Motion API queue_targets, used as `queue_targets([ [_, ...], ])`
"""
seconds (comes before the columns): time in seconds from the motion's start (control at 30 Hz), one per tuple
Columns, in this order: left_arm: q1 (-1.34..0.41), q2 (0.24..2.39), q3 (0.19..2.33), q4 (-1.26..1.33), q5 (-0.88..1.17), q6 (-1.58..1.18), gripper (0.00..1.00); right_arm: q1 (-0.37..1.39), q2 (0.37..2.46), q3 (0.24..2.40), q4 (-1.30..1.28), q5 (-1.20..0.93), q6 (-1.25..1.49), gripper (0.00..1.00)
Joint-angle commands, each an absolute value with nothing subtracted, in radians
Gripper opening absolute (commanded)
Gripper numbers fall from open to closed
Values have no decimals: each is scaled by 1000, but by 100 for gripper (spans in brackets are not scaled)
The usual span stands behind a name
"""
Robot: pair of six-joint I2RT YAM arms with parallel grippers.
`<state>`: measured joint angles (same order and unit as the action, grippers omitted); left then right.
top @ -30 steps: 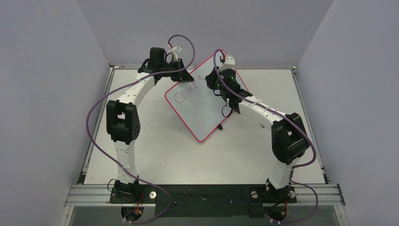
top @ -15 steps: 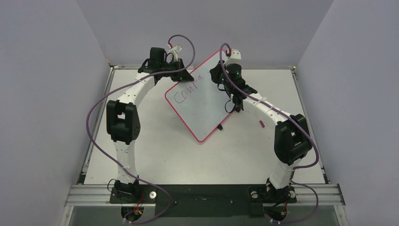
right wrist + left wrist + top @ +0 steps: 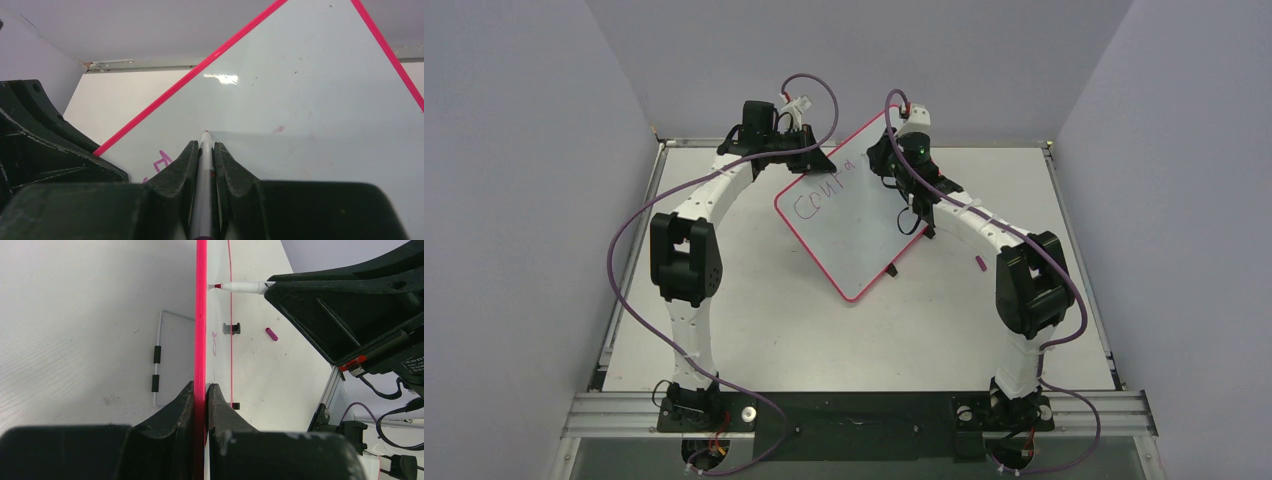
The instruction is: Write a sentence on the whiteboard
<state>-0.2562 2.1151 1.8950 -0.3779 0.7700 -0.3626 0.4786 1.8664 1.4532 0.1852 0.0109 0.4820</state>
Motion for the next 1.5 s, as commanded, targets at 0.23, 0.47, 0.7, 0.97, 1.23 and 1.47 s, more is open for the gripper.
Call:
queue_targets([
  [0.23, -285, 2102, 1905, -368, 720, -264, 0, 486, 1859, 1493, 218, -65, 488, 0],
  [0.47, -284, 2101, 1903, -368, 718, -262, 0, 491, 1845, 1466, 214, -76, 488, 0],
  [0.7, -284, 2099, 1906, -369, 720, -262, 0, 491, 1815, 1391, 222, -66, 487, 0],
  [0.97, -284, 2098, 1905, -369, 720, -262, 0, 484, 1800, 1382, 210, -41, 483, 0],
  [1.23, -284, 2103, 1906, -368, 721, -264, 0, 464, 1822, 1436, 178, -28, 496, 0],
  [1.47, -285, 2104, 1906, -368, 721, -264, 0, 460, 1854, 1498, 156, -25, 494, 0],
])
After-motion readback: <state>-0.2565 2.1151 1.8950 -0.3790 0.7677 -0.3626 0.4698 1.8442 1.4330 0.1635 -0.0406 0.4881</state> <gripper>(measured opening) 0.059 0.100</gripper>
